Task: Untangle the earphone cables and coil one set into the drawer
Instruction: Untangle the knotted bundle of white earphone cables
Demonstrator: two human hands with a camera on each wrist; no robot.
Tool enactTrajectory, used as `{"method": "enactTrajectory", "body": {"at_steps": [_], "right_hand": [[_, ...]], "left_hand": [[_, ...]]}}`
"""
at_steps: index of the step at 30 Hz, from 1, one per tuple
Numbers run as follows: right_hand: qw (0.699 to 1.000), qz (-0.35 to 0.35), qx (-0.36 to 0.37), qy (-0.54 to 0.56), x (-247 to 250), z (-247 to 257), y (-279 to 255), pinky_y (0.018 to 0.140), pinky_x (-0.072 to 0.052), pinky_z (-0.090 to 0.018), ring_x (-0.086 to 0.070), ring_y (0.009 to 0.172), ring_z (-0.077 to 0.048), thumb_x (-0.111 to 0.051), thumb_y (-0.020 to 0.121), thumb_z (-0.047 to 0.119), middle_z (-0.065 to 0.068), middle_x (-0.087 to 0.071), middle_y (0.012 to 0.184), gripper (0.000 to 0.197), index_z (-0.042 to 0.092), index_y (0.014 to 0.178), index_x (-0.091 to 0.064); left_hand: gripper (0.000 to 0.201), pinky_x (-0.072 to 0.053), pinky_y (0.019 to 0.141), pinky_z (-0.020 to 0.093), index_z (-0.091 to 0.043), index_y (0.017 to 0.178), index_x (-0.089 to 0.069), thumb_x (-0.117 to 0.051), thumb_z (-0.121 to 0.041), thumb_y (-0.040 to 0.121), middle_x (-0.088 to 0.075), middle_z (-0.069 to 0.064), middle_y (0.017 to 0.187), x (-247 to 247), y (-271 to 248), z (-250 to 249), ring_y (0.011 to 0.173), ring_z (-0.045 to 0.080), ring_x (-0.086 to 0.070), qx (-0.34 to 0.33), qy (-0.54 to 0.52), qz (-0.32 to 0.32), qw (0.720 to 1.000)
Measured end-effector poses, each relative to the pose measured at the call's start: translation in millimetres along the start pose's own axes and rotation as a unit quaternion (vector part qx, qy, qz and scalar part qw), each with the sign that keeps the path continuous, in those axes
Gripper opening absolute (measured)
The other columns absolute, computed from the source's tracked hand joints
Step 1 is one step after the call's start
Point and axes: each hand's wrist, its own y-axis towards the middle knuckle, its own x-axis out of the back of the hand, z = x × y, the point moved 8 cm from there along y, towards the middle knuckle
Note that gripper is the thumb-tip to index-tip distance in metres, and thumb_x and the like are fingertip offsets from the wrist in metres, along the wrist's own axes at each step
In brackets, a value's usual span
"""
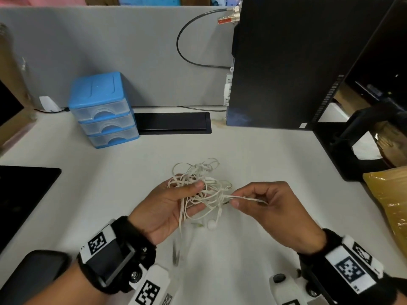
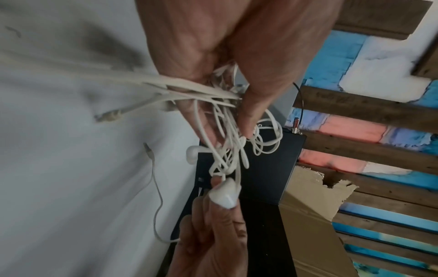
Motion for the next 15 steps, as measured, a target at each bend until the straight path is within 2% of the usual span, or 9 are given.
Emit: {"method": "enactTrajectory", "body": {"at_steps": [1,3,5,8,11,13,15], "right_hand": [[1.000,0.001,-0.004,-0.018,0.2,-2.3,0.5,0.051,-0.037,-0.019,-0.044,0.049,-0.010,-0.076,0.082,0.010,-0.014,-0.066,0.064,0.005,0.012,0.078,-0.079],[0.999,-0.003,-0.006,-0.032,0.7,-3.0,-0.1,0.044,-0.030,-0.015,-0.032,0.042,-0.005,-0.075,0.083,0.012,0.001,-0.058,0.054,0.008,0.013,0.078,-0.080],[1.000,0.006,-0.002,-0.023,-2.2,0.2,-1.7,0.046,-0.030,-0.018,-0.032,0.045,-0.009,-0.075,0.083,0.017,-0.003,-0.061,0.057,0.007,0.019,0.079,-0.081],[1.000,0.022,0.012,-0.018,-7.0,6.4,-2.7,0.053,-0.033,-0.024,-0.037,0.055,-0.015,-0.076,0.081,0.021,-0.021,-0.068,0.071,0.006,0.024,0.080,-0.081],[0.998,0.050,0.023,-0.020,-12.6,9.8,-5.4,0.050,-0.032,-0.016,-0.036,0.051,-0.010,-0.076,0.081,0.017,-0.012,-0.060,0.060,0.008,0.022,0.077,-0.081],[0.997,0.066,0.024,-0.013,-17.0,10.1,-7.7,0.050,-0.036,-0.015,-0.044,0.049,-0.008,-0.076,0.082,0.013,0.000,-0.068,0.063,0.009,0.017,0.076,-0.080],[0.998,0.048,0.039,0.000,-15.7,11.8,-8.0,0.050,-0.036,-0.015,-0.044,0.049,-0.009,-0.075,0.081,0.013,0.002,-0.067,0.062,0.007,0.015,0.076,-0.079]], "left_hand": [[0.044,-0.059,0.069,0.029,0.011,0.118,-0.060,-0.067,-0.006,0.078,-0.073,0.018,0.100,1.4,0.1,-0.1,0.082,0.023,-0.073,-0.001,-0.002,-0.005,1.000],[0.045,-0.060,0.070,0.030,0.010,0.117,-0.061,-0.068,-0.008,0.077,-0.073,0.018,0.101,4.2,-0.3,0.3,0.082,0.023,-0.073,-0.002,-0.004,-0.022,1.000],[0.044,-0.060,0.069,0.028,0.008,0.118,-0.062,-0.068,-0.010,0.078,-0.072,0.017,0.103,6.4,-0.2,-0.9,0.082,0.022,-0.072,-0.007,-0.008,-0.037,0.999],[0.031,-0.059,0.062,0.024,0.006,0.110,-0.066,-0.065,-0.008,0.083,-0.072,0.017,0.097,6.7,-0.3,-4.3,0.076,0.020,-0.072,-0.010,-0.032,-0.041,0.999],[0.024,-0.060,0.067,0.026,0.005,0.104,-0.069,-0.064,-0.010,0.085,-0.073,0.018,0.096,5.4,-1.4,-6.7,0.079,0.021,-0.073,-0.012,-0.035,-0.039,0.999],[0.031,-0.061,0.070,0.027,0.006,0.109,-0.067,-0.066,-0.011,0.082,-0.073,0.019,0.098,5.9,-3.0,-8.5,0.080,0.021,-0.073,-0.019,-0.023,-0.045,0.999],[0.038,-0.060,0.066,0.025,0.008,0.115,-0.063,-0.067,-0.011,0.082,-0.072,0.021,0.101,6.5,-4.6,-11.6,0.079,0.021,-0.073,-0.028,-0.019,-0.052,0.998]]}}
